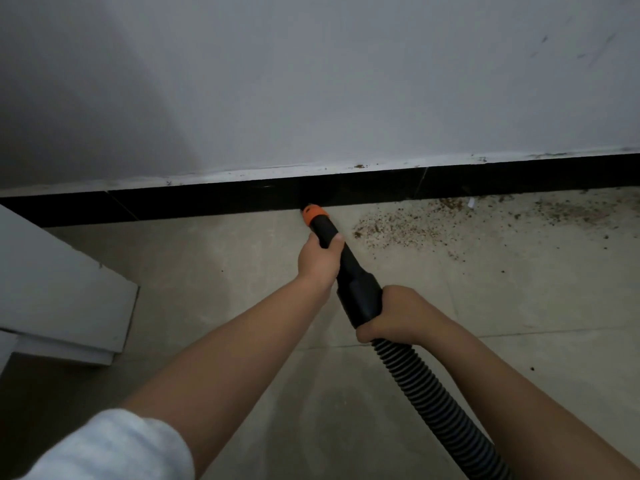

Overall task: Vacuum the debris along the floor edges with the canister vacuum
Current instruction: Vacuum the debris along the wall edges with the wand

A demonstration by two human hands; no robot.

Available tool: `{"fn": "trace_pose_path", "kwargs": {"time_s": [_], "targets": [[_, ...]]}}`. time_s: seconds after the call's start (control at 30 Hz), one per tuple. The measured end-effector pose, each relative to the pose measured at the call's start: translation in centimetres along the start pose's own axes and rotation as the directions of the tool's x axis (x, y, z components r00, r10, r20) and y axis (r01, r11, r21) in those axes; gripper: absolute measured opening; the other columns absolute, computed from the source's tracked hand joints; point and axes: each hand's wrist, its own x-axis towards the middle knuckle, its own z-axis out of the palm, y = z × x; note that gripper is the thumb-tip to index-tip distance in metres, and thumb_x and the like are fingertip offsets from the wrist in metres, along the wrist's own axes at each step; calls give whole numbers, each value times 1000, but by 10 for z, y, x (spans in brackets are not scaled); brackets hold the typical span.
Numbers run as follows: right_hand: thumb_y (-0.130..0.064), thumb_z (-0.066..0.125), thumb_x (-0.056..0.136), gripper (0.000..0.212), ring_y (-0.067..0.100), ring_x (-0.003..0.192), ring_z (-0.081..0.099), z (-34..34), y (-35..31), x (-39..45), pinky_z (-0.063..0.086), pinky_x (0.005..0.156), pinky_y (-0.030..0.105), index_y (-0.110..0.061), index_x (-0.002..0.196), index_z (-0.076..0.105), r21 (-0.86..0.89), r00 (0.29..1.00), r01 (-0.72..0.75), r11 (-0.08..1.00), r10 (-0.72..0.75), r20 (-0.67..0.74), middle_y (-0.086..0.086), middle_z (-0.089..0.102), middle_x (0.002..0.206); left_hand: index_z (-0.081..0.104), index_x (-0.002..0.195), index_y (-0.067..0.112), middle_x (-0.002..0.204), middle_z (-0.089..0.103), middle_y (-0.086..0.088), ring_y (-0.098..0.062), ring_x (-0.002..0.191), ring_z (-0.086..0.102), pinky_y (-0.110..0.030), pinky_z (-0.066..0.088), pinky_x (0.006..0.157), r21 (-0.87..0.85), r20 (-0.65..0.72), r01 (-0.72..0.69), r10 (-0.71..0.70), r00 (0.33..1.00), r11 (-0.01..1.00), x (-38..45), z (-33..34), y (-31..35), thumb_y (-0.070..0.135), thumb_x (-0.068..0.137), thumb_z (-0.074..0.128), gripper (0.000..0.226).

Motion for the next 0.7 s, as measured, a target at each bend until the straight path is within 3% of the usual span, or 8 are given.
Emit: {"fn": "trace_pose_path", "kwargs": {"time_s": [0.17,0.33,0.43,0.7], "targets": [[-24,74,69,31,11,63,51,10,-11,-3,39,50,22,-19,68,44,-48,996,65,997,-62,63,-2,50,72,28,143,12,135,46,-10,-29,120,49,-42,42,103,-116,-71,61,-69,995,991,-17,-21,-8,25,95,49,54],[-23,76,67,31,13,73,56,14,2,-20,47,63,26,-20,78,47,-44,991,131,990,-129,36,-4,52,78,29,141,13,131,49,-11,-27,116,52,-43,42,103,-157,-69,75,-87,994,985,-34,-29,-18,23,93,53,55],[-23,77,66,35,9,72,55,12,14,-33,46,62,23,-20,85,47,-59,993,118,991,-117,14,-6,53,80,24,143,15,130,49,-8,-26,118,51,-43,40,105,-158,-22,57,-61,998,986,-46,-23,-20,23,93,54,59],[-21,76,67,31,2,66,52,-3,30,-49,40,50,14,-20,79,48,-90,998,50,995,-46,40,-6,54,78,20,146,13,136,46,-10,-27,121,48,-40,40,105,-117,47,137,-132,990,984,-55,4,-15,27,94,51,62]]}}
